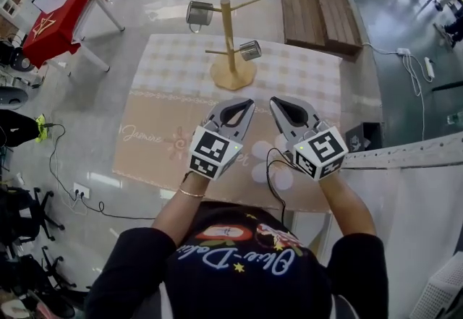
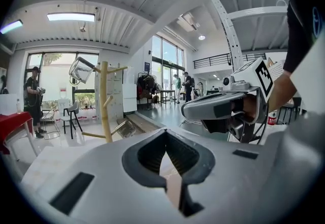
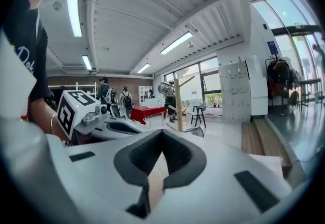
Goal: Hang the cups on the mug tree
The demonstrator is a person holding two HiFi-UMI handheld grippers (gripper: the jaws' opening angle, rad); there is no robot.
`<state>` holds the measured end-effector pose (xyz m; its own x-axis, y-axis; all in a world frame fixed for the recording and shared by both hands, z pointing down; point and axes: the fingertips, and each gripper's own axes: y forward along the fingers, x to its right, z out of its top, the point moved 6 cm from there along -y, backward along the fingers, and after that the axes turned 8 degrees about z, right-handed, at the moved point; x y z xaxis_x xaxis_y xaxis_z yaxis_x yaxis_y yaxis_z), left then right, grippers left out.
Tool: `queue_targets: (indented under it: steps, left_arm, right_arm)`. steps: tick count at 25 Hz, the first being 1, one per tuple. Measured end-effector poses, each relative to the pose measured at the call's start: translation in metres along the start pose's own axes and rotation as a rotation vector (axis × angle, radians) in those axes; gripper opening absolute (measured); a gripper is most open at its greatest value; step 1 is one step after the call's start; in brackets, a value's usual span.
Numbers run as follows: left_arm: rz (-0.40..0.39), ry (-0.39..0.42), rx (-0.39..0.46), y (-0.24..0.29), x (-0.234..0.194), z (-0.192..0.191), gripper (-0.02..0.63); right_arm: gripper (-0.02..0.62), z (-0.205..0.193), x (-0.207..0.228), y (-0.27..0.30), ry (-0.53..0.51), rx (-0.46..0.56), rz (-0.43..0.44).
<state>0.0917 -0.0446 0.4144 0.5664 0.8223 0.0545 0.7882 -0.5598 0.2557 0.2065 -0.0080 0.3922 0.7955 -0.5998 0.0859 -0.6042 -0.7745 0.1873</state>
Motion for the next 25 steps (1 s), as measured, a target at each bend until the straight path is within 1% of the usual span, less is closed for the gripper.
queue_targets:
  steps: [2,5,10,15,21,25]
  left_arm:
    - [-0.001,0.022,0.006,-0.002,0.005,0.002,0.008]
    - [-0.006,0.05,0.011,-0.007,0.01,0.005,0.008]
    - [-0.03,0.044,0.032,-0.021,0.01,0.011,0.008]
    - [-0.058,0.051,0.027,-0.033,0.003,0.009,0.008]
    - [-0.066,0.045,0.043,-0.044,-0.014,0.01,0.008]
    - [-0.069,0.059,0.049,-0.051,-0.022,0.011,0.008]
  right_arm:
    - [0.006,-0.001,0.0,-0.006,0.033,0.015,0.011]
    - [0.006,0.002,-0.003,-0.009,0.04,0.028,0.017]
    - [0.006,0.012,-0.018,-0.009,0.039,0.045,0.044]
    - [0.006,0.015,-0.033,-0.003,0.04,0.046,0.037]
    - [0.006,0.02,-0.043,0.008,0.06,0.045,0.018]
    - [0.006,0.024,-0.049,0.014,0.08,0.042,0.018]
